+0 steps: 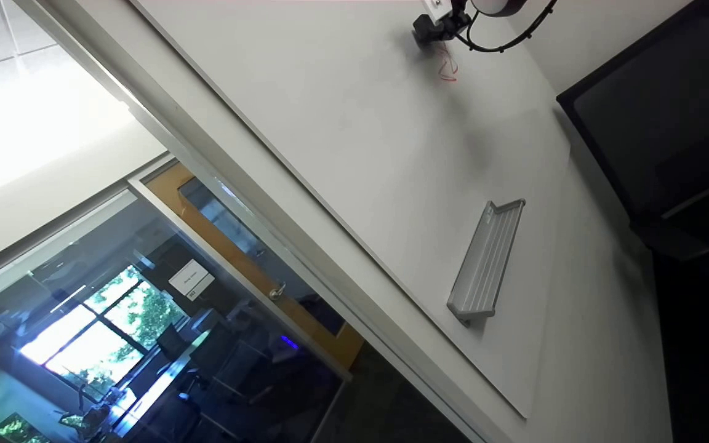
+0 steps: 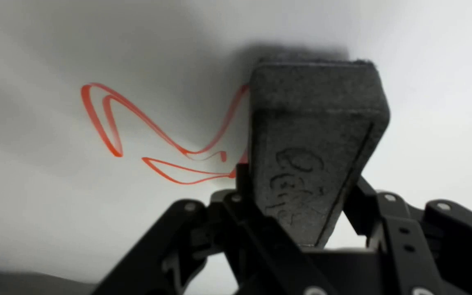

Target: Remove the black eraser from the whiteboard tray and wipe the board with the eraser, put the eraser back on the tray

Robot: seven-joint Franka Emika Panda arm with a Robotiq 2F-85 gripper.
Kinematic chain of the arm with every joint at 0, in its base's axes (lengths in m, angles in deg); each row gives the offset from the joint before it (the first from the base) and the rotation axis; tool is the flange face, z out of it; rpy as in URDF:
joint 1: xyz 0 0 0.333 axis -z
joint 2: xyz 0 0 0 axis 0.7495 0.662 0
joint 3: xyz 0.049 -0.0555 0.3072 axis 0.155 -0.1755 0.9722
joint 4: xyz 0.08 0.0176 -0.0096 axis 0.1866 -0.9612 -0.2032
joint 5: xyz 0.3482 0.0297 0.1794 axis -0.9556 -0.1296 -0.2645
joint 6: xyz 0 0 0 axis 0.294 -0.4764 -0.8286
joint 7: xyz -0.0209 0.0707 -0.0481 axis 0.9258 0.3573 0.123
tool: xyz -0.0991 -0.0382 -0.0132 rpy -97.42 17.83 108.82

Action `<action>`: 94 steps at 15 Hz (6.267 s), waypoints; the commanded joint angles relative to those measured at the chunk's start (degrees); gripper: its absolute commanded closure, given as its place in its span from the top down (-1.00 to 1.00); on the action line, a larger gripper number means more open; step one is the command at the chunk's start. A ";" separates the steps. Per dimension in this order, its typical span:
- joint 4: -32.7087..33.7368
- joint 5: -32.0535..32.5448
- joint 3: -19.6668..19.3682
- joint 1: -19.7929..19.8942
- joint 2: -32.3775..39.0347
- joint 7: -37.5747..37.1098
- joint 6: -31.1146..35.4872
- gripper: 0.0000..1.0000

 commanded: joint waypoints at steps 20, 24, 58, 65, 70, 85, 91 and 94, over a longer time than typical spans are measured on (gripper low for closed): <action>0.08 1.43 10.51 4.39 -8.48 -1.35 -1.95 -0.41; -4.06 2.42 13.08 6.32 -9.21 -1.38 -2.03 -0.41; 16.65 -23.21 -4.23 -9.63 -13.03 18.45 0.16 -0.41; 12.73 -21.92 -1.02 -8.76 -13.69 15.76 0.28 -0.41; 6.97 -19.61 7.44 -1.89 -13.18 14.43 -0.24 -0.41; -12.99 -15.32 26.36 17.33 -3.67 15.94 -8.06 -0.41; -13.96 -10.50 39.93 27.94 2.61 20.42 -21.66 -0.41; -13.80 -9.58 47.25 34.13 4.39 25.32 -27.69 -0.41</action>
